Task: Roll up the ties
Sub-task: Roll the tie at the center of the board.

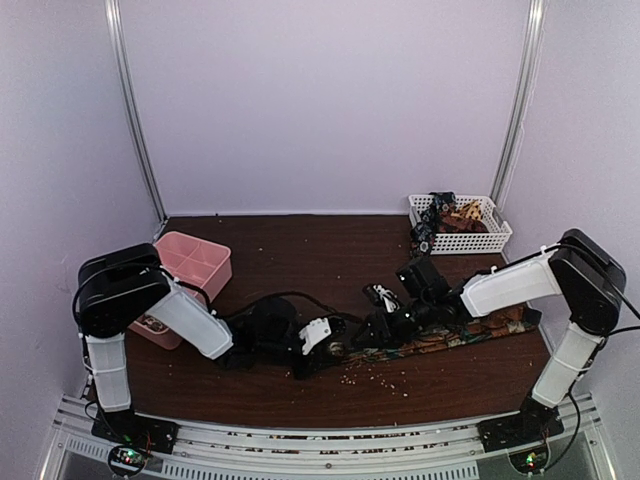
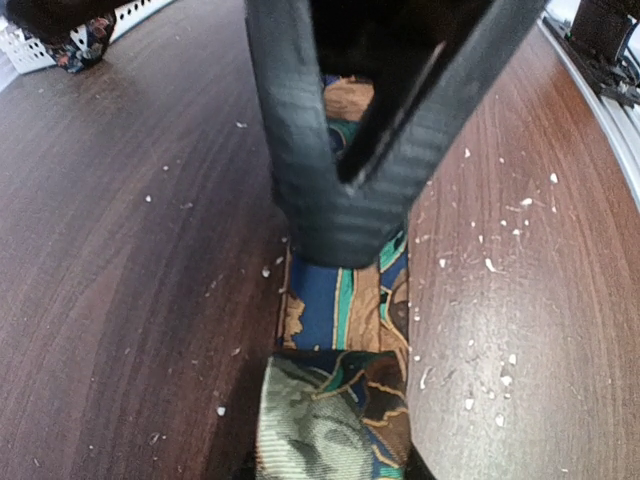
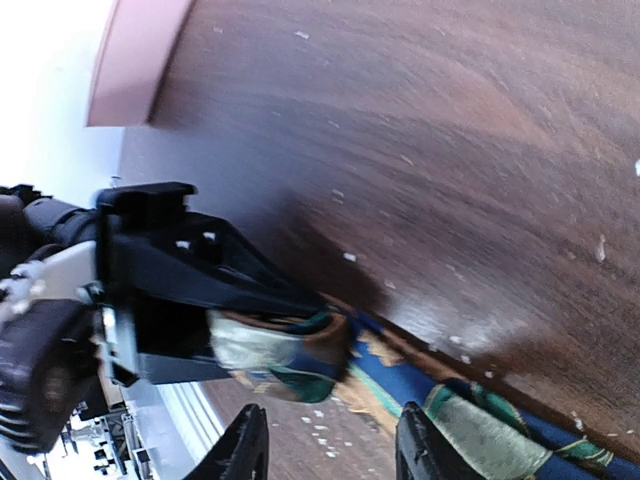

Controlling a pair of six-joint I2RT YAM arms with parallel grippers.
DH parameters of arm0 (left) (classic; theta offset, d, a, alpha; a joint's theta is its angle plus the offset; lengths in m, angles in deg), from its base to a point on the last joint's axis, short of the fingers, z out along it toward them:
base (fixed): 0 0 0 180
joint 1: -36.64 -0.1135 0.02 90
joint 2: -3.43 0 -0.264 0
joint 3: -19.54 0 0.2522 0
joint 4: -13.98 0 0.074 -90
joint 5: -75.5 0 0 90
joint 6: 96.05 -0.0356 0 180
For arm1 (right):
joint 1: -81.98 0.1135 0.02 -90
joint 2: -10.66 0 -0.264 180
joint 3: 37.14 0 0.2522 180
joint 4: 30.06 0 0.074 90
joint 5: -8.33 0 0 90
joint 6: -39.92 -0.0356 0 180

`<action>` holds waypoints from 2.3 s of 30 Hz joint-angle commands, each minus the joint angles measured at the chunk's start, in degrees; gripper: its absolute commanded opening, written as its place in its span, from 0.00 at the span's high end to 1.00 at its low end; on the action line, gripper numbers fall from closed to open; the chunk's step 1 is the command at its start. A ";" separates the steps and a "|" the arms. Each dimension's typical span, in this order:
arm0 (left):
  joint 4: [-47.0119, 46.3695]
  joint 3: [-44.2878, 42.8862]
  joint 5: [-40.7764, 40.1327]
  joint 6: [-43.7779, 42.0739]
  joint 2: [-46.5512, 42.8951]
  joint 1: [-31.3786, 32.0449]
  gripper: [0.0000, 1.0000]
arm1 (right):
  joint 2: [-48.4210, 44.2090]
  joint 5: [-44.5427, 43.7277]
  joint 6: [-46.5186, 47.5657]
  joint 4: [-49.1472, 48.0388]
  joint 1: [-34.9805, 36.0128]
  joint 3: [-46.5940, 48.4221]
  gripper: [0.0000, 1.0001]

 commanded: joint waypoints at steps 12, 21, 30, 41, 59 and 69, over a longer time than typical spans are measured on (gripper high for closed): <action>18.32 -2.20 -1.16 -2.56 -0.01 0.09 0.78 | 5.20 1.78 -5.88 -2.67 3.88 5.38 0.59; 19.09 -3.08 -1.46 -2.99 0.08 0.01 0.75 | 7.90 1.01 -3.43 -0.39 3.87 5.53 1.00; 9.67 1.15 -3.41 -0.74 -3.38 -0.08 0.42 | 8.21 1.62 -3.52 -4.33 1.39 -0.16 1.00; -18.78 4.99 -4.22 5.20 3.34 0.98 0.29 | 9.44 1.88 -2.81 -6.89 -1.56 -4.09 1.00; -17.57 4.19 -5.78 4.32 7.60 3.09 0.69 | 2.01 3.42 -3.39 -8.27 -2.18 -4.36 0.84; -7.81 3.75 -4.97 1.95 5.01 3.09 0.69 | 1.30 4.83 -5.94 -4.10 1.84 2.26 0.63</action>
